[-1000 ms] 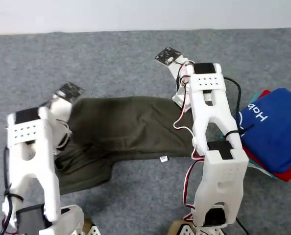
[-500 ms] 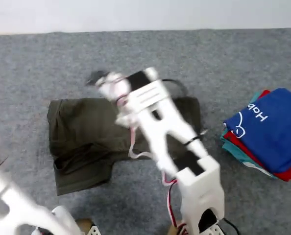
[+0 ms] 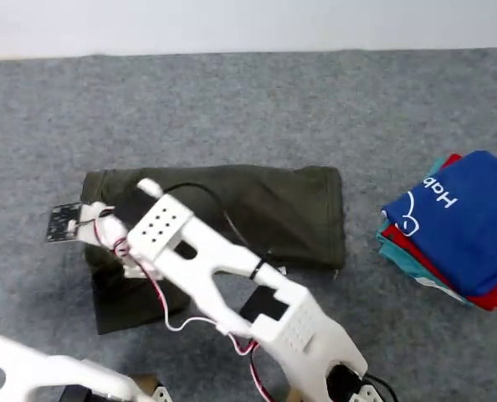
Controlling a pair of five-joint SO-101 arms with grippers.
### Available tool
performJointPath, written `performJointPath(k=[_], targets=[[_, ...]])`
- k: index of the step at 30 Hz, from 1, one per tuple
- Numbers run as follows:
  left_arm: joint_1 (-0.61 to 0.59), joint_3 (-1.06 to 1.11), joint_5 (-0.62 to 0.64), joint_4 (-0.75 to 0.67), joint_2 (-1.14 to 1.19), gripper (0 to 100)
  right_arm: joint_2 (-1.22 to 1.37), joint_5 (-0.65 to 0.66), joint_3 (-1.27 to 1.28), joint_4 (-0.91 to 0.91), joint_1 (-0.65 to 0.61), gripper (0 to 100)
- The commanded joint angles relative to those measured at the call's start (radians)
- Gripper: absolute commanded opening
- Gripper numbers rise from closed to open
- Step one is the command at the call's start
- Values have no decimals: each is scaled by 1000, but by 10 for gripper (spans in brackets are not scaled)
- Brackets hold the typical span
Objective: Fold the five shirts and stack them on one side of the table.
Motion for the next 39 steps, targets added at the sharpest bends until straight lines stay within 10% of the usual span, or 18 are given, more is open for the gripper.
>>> performJointPath(k=[1, 33, 39], targets=[[-21, 31, -12, -66, -29, 7, 22, -12, -132, -10, -38, 218], [150, 70, -106, 109, -29, 8, 268, -6, -261, -114, -170, 240], [153, 70, -107, 106, -29, 8, 259, -6, -262, -114, -165, 90]])
